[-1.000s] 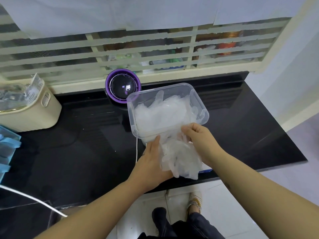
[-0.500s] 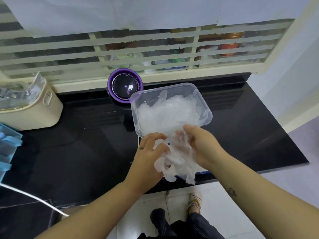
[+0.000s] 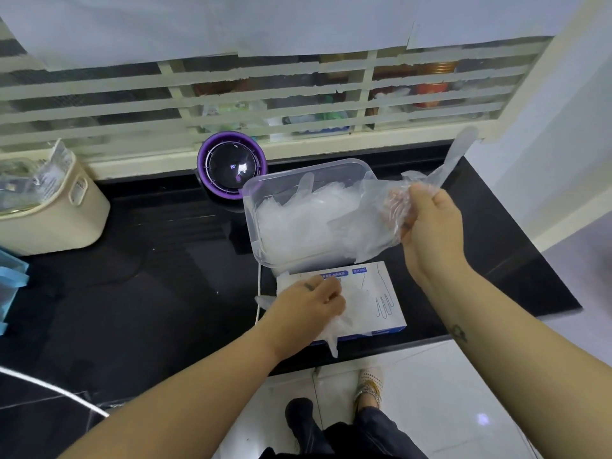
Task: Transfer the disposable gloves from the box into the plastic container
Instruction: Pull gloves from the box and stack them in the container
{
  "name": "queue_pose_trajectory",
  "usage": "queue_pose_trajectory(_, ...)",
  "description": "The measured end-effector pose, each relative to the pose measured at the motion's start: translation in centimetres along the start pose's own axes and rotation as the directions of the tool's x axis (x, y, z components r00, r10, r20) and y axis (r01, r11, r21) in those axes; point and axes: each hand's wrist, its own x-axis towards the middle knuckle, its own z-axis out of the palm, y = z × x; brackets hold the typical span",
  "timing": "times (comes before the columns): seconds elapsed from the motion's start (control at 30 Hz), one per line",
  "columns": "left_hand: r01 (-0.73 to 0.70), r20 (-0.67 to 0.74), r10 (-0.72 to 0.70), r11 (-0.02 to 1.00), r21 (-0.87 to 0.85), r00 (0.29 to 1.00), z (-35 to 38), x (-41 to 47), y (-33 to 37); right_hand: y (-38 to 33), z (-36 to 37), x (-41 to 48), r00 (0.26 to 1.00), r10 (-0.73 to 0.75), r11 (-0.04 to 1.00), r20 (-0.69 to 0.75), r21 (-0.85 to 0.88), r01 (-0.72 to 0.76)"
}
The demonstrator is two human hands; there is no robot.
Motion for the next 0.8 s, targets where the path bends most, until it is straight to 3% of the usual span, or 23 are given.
queue_pose_trajectory(0.1,0.092,0.255,-0.098,0.995,0.035,0.962,1.1,1.4,0.7,0.3,-0.1,-0.3,1.0,0.005,1.0,0.022,0.007,-0.006)
queue_pose_trajectory(0.2,0.193,0.498,-0.185,0.981,0.037,0.847,2.1,1.7,0.9,0.5,-0.3,-0.5,0.998,0.042,0.999,0.045,0.023,-0.043)
queue_pose_trajectory(0.3,0.266,0.55,-0.183,0.961,-0.076,0.815,1.4,1.9,1.4,0.8,-0.4,-0.7,0.995,0.063,0.998,0.078,-0.032,-0.061)
queue_pose_trajectory(0.37,0.263,0.575,-0.187,0.963,-0.051,0.796,0.2,2.2,1.6,0.7,-0.1,-0.9,0.99,0.084,0.996,0.117,-0.017,-0.082)
queue_pose_trajectory(0.47,0.269,0.537,-0.188,0.96,-0.076,0.823,-2.1,2.8,1.2,-0.2,0.4,-0.9,0.972,0.101,0.99,0.212,0.078,-0.12)
queue_pose_trajectory(0.57,0.394,0.459,-0.253,0.886,-0.245,0.852,-5.7,2.1,0.4,-1.5,0.8,-0.6,0.937,0.166,0.955,0.308,0.186,-0.23)
queue_pose_trajectory(0.7,0.639,0.401,-0.501,0.536,-0.552,0.767,-9.6,1.2,-1.1,-2.8,1.3,-0.9,0.851,0.241,0.854,0.467,0.315,-0.415)
queue_pose_trajectory(0.73,0.665,0.421,-0.538,0.418,-0.619,0.73,-10.0,1.1,-1.6,-2.9,1.4,-1.2,0.828,0.259,0.837,0.497,0.312,-0.45)
queue_pose_trajectory(0.8,0.661,0.533,-0.528,0.073,-0.747,0.661,-10.2,1.3,-1.9,-2.8,1.8,-1.7,0.769,0.281,0.806,0.574,0.294,-0.514)
